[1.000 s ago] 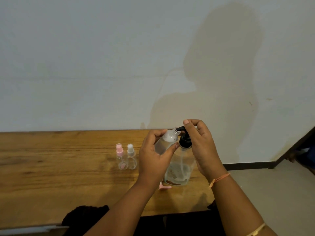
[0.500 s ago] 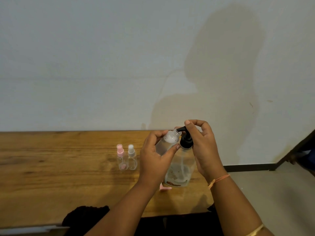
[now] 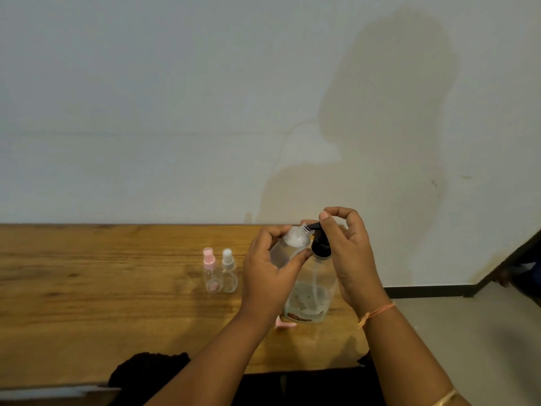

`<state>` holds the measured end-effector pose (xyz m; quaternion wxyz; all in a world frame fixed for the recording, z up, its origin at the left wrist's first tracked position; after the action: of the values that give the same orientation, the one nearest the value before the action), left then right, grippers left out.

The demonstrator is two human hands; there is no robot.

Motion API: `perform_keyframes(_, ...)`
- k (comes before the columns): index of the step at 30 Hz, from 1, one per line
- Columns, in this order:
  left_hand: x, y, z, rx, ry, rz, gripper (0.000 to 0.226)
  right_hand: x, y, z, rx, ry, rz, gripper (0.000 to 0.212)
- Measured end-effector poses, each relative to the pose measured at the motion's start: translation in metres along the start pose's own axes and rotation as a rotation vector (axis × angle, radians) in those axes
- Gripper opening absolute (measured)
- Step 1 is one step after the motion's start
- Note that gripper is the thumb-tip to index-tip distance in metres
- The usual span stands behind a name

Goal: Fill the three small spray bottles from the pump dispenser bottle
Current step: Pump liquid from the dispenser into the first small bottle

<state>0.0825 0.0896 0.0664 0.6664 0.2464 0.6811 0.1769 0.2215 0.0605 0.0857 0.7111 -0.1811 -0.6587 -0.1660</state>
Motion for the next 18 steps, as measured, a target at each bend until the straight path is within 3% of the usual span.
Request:
perform_keyframes(7,-0.0006,-0.0005,0.0006,-0.007,0.002,0.006,0.04,-0.0061,0.0032,-0.0052,-0.021,0.074,0.057,0.028)
perform_keyframes(18,0.0006,-0.0006,-0.0022,-0.004,0.036,0.007,0.041,0.0019,-0.001,-0.0003,0.014,-0.003,-0.007,0.012)
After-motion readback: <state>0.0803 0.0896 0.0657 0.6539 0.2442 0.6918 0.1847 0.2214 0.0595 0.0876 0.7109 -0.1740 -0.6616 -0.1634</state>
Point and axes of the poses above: each hand's wrist, its own y-axis towards the middle knuckle, its own z-axis out of the palm, x = y × z, the point moved 8 cm from there along y, towards the middle knuckle, and after that the axes turned 10 degrees about z, right-handed, at the moved point
